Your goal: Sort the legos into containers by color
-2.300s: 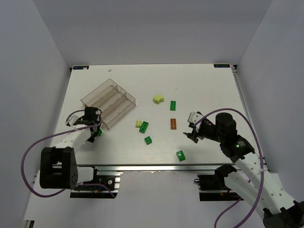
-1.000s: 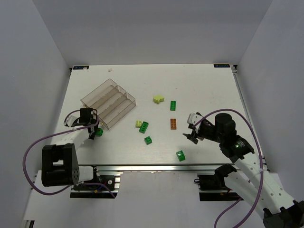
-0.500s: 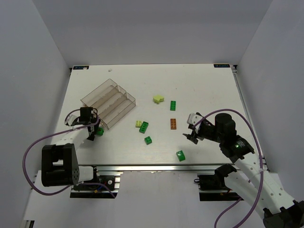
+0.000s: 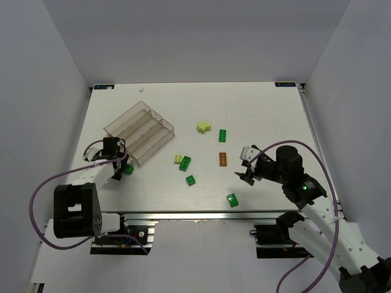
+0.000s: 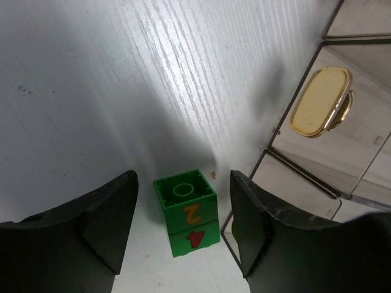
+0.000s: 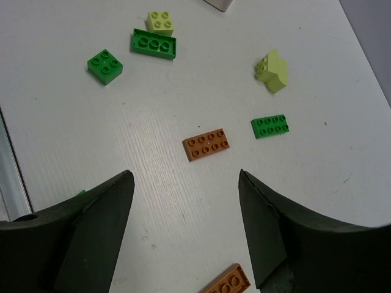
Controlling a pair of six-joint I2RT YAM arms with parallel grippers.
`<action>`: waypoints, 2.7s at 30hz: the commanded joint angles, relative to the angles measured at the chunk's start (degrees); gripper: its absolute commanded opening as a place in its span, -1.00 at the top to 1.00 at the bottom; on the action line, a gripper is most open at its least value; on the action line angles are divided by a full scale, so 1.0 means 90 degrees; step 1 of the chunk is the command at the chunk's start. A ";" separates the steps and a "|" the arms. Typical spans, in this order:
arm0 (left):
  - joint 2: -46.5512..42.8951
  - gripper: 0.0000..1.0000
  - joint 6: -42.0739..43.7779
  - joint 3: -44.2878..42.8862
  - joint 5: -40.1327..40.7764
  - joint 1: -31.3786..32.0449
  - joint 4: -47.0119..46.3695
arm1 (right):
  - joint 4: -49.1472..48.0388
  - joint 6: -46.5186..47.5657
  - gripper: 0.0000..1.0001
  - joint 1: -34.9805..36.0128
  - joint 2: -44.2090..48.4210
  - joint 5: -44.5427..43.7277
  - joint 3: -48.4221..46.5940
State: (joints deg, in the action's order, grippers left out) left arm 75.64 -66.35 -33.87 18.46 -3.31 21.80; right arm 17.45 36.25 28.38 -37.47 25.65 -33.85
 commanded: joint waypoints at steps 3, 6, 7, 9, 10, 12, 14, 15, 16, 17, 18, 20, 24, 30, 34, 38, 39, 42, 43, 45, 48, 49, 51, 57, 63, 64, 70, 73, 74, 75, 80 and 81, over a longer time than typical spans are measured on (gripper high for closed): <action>0.0346 -0.43 0.0116 0.0140 -0.0420 -0.0023 0.0312 | -0.0260 0.0064 -0.49 0.0069 0.0052 0.0021 0.0059; 0.0268 -0.43 0.0126 0.0159 -0.0420 -0.0023 0.0341 | -0.0260 0.0074 -0.49 0.0089 0.0052 0.0002 0.0059; 0.0249 -0.43 0.0126 0.0169 -0.0420 -0.0032 0.0341 | -0.0260 0.0074 -0.49 0.0089 0.0062 -0.0008 0.0059; 0.0200 -0.43 0.0136 0.0169 -0.0420 -0.0023 0.0351 | -0.0269 0.0074 -0.49 0.0098 0.0072 -0.0008 0.0059; 0.0190 -0.43 0.0145 0.0169 -0.0420 -0.0023 0.0370 | -0.0269 0.0083 -0.49 0.0098 0.0062 -0.0018 0.0069; 0.0180 -0.43 0.0165 0.0160 -0.0459 -0.0023 0.0400 | -0.0279 0.0084 -0.49 0.0108 0.0062 -0.0028 0.0069; 0.0161 -0.44 0.0174 0.0160 -0.0479 -0.0023 0.0419 | -0.0279 0.0093 -0.50 0.0118 0.0053 -0.0047 0.0069; 0.0131 -0.45 0.0184 0.0169 -0.0469 -0.0023 0.0419 | -0.0279 0.0084 -0.50 0.0128 0.0052 -0.0057 0.0069; 0.0121 -0.46 0.0194 0.0169 -0.0488 -0.0023 0.0429 | -0.0289 0.0093 -0.50 0.0128 0.0052 -0.0057 0.0069; 0.0112 -0.47 0.0204 0.0169 -0.0517 -0.0023 0.0439 | -0.0289 0.0093 -0.50 0.0128 0.0052 -0.0057 0.0069; 0.0092 -0.49 0.0233 0.0160 -0.0566 -0.0023 0.0458 | -0.0289 0.0093 -0.50 0.0137 0.0052 -0.0067 0.0079; 0.0053 -0.53 0.0262 0.0121 -0.0567 -0.0023 0.0546 | -0.0299 0.0103 -0.50 0.0138 0.0052 -0.0076 0.0079; -0.0025 -0.54 0.0263 0.0150 -0.0576 -0.0023 0.0537 | -0.0299 0.0103 -0.50 0.0157 0.0043 -0.0096 0.0079; 0.0112 -0.40 0.0262 0.0179 -0.0644 -0.0023 0.0420 | -0.0308 0.0113 -0.50 0.0167 0.0043 -0.0116 0.0089; 0.0053 -0.21 0.0292 0.0267 -0.0732 -0.0023 0.0293 | -0.0308 0.0113 -0.50 0.0167 0.0033 -0.0125 0.0089; -0.0054 0.01 0.0399 0.0296 -0.0810 -0.0023 0.0253 | -0.0308 0.0123 -0.50 0.0177 0.0033 -0.0125 0.0089; -0.0141 0.12 0.0419 0.0316 -0.0830 -0.0023 0.0263 | -0.0308 0.0123 -0.50 0.0177 0.0043 -0.0125 0.0098; -0.0472 0.22 0.0526 0.0335 -0.0869 -0.0023 0.0429 | -0.0308 0.0132 -0.50 0.0177 0.0043 -0.0125 0.0098; -0.0600 0.27 0.0555 0.0345 -0.0898 -0.0023 0.0526 | -0.0308 0.0132 -0.51 0.0177 0.0043 -0.0125 0.0089; -0.1038 0.34 0.0672 0.0384 -0.1034 -0.0023 0.0624 | -0.0308 0.0132 -0.51 0.0177 0.0062 -0.0125 0.0089; -0.1527 0.51 0.0877 0.0443 -0.1239 -0.0023 0.0819 | -0.0308 0.0132 -0.50 0.0186 0.0043 -0.0096 0.0098; -0.1819 0.59 0.0984 0.0423 -0.1298 -0.0023 0.0945 | -0.0308 0.0132 -0.50 0.0196 0.0023 -0.0086 0.0098; -0.2094 0.67 0.1092 0.0404 -0.1445 -0.0023 0.1073 | -0.0299 0.0132 -0.50 0.0216 -0.0006 -0.0086 0.0089; -0.2993 1.00 0.1415 0.0404 -0.2821 -0.0023 0.0899 | -0.0308 0.0123 -0.51 0.0333 -0.0064 0.0138 0.0128; -0.3326 1.00 0.1707 0.0189 -0.3798 -0.0023 0.0597 | -0.0133 0.0064 -0.52 0.0343 -0.0231 0.0713 0.0030; -0.3355 1.00 0.1746 0.0198 -0.4099 -0.0023 0.0479 | -0.0113 0.0035 -0.52 0.0362 -0.0173 0.1082 0.0020; -0.3726 1.00 0.1416 0.0598 -0.5418 -0.0023 -0.1667 | -0.0893 -0.1155 -0.54 0.0431 0.0082 0.2422 0.0147; -0.3639 1.00 0.1112 0.0706 -0.5868 0.0006 -0.2810 | -0.1226 -0.1761 -0.55 0.0538 -0.0346 0.2482 -0.0095; -0.3600 1.00 0.1015 0.0716 -0.5947 0.0036 -0.3055 | -0.1236 -0.1897 -0.55 0.0606 -0.0503 0.2472 -0.0203; -0.3561 1.00 0.0976 0.0726 -0.6063 0.0046 -0.3541 | -0.1371 -0.2073 -0.55 0.0655 -0.0823 0.2463 -0.0301; -0.3132 1.00 0.0566 0.0853 -0.6182 0.0425 -0.5232 | -0.2474 -0.3557 -0.79 0.1142 -0.1704 0.1848 -0.0877; -0.3034 1.00 0.0546 0.0863 -0.6162 0.0552 -0.5738 | -0.2689 -0.3704 -0.79 0.1211 -0.1986 0.1789 -0.0936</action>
State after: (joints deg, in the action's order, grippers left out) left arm 46.54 -59.00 -26.81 -34.02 -0.78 -14.11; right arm 3.05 12.23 37.23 -52.45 43.62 -38.13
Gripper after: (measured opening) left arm 0.472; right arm 0.889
